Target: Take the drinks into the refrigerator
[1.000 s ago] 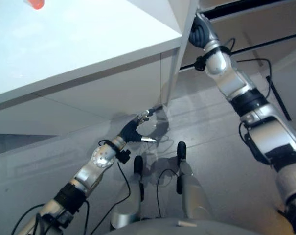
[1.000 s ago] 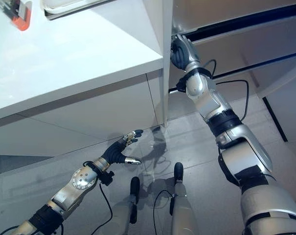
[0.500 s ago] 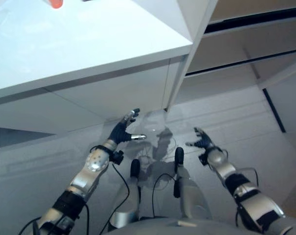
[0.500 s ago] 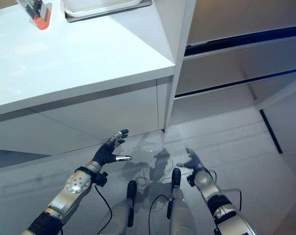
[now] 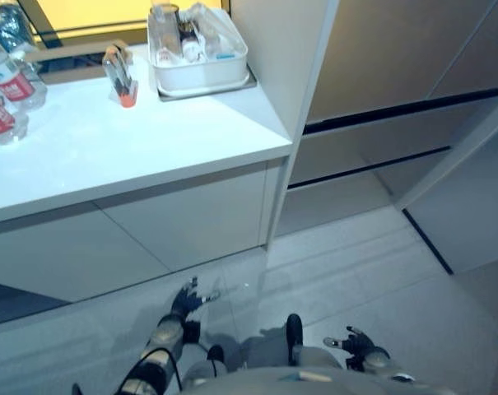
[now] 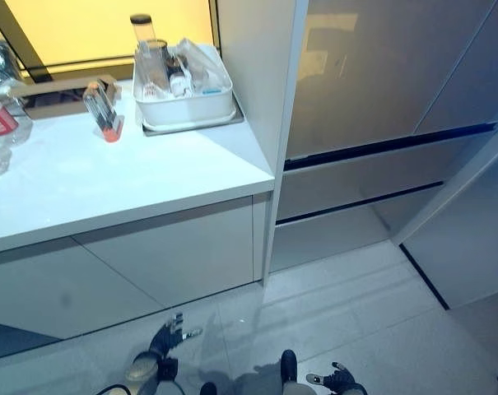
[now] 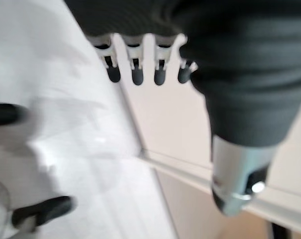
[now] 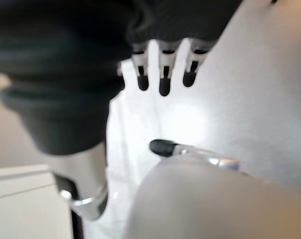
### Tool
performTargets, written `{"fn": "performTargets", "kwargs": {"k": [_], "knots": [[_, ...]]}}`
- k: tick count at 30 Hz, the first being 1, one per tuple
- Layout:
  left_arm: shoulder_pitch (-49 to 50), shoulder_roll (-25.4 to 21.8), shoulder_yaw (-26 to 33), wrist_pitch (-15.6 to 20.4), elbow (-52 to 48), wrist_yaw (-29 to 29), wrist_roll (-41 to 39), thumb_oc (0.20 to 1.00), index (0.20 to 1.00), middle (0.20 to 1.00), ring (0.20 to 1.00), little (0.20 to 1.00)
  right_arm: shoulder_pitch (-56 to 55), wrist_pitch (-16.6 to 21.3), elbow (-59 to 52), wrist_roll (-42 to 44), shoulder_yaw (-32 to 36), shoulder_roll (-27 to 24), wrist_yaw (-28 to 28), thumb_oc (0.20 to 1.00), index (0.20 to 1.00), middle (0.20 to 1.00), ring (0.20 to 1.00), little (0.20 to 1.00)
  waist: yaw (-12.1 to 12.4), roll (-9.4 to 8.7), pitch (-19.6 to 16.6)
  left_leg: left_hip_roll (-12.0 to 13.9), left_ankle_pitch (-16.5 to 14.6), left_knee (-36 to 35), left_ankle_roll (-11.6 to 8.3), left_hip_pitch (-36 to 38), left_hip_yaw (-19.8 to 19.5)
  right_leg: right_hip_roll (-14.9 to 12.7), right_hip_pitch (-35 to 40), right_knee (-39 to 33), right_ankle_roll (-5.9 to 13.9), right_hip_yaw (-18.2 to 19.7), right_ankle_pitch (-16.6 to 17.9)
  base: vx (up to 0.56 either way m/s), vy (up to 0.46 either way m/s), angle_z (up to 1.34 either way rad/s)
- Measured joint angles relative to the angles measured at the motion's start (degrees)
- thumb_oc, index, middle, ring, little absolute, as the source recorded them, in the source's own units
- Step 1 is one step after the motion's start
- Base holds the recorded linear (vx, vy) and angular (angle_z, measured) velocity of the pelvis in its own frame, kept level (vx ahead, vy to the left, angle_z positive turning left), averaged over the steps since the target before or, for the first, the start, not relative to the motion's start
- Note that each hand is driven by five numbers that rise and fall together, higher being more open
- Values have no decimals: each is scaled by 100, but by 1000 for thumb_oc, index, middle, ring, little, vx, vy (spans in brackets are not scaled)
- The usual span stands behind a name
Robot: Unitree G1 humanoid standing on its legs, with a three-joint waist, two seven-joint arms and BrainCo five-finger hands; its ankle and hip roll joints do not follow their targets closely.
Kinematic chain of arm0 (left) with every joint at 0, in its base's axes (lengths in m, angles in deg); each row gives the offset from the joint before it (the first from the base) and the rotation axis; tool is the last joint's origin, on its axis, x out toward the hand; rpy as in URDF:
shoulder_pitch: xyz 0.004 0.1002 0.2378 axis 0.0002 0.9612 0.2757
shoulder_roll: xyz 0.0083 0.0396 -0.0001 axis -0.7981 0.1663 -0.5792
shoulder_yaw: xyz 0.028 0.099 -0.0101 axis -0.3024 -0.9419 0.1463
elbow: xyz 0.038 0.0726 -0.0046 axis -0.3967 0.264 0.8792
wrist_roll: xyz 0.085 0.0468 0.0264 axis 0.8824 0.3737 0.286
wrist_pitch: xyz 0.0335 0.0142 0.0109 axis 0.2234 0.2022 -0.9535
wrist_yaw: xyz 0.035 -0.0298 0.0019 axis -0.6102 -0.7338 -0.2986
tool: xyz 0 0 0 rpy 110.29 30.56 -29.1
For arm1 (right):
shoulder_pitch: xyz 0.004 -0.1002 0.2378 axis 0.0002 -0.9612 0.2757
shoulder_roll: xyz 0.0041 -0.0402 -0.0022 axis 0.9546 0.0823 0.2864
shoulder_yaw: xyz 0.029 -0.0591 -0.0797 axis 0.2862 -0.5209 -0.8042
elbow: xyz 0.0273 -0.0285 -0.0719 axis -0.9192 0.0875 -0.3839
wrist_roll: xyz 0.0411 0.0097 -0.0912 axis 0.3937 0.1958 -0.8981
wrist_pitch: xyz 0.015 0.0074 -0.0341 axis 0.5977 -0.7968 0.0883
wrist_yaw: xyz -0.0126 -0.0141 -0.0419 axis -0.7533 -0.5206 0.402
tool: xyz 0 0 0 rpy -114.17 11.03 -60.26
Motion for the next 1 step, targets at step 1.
{"fn": "performTargets", "kwargs": {"k": [1], "knots": [[87,-33,-58,-9,-46,1,2,1000,1000,1000,1000,1000,0,0,0,-1,-2,15,-9,1000,1000,1000,1000,1000,1,-6,-40,-8,0,0,-1,-8,2,-2,-8,4,-8,2,-5,172,-57,-6]]}}
